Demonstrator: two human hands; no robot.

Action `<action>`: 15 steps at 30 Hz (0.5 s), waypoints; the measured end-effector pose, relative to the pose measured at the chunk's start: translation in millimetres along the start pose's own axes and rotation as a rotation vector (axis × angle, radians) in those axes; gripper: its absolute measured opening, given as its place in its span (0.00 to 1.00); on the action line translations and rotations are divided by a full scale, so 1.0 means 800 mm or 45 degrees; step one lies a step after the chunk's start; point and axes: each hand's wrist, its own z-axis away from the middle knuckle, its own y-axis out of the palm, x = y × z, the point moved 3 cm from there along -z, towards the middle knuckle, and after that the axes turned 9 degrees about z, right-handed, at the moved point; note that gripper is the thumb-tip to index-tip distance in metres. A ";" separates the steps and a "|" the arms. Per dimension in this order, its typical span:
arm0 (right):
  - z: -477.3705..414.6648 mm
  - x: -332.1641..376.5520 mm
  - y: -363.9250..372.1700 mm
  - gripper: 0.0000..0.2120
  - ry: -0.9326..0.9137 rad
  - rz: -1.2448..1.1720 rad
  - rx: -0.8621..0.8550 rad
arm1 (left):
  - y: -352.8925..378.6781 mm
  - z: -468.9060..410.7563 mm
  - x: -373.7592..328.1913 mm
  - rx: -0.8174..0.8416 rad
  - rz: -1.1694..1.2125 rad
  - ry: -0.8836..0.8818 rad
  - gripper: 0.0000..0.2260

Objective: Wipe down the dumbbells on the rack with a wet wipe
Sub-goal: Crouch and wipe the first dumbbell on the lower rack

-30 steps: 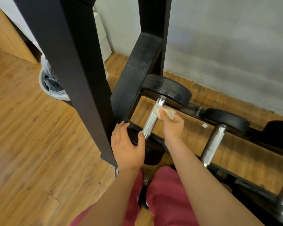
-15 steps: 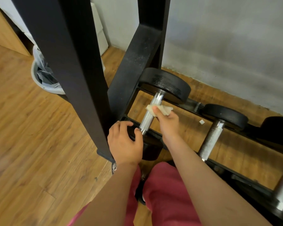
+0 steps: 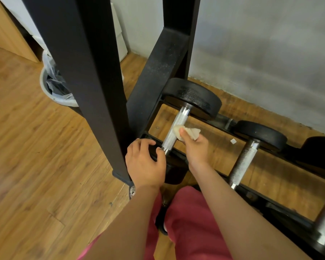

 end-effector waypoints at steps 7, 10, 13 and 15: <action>0.003 -0.003 0.004 0.10 -0.005 0.053 0.067 | 0.002 -0.001 0.000 -0.001 -0.011 -0.001 0.17; 0.003 -0.006 -0.001 0.07 -0.001 0.040 0.026 | 0.002 -0.001 0.002 0.001 -0.008 0.001 0.17; 0.004 -0.008 0.005 0.11 -0.031 0.135 0.104 | 0.002 -0.001 0.002 0.004 -0.015 0.006 0.17; 0.004 -0.009 0.007 0.11 -0.050 0.193 0.126 | 0.003 -0.002 0.004 0.012 -0.025 -0.007 0.17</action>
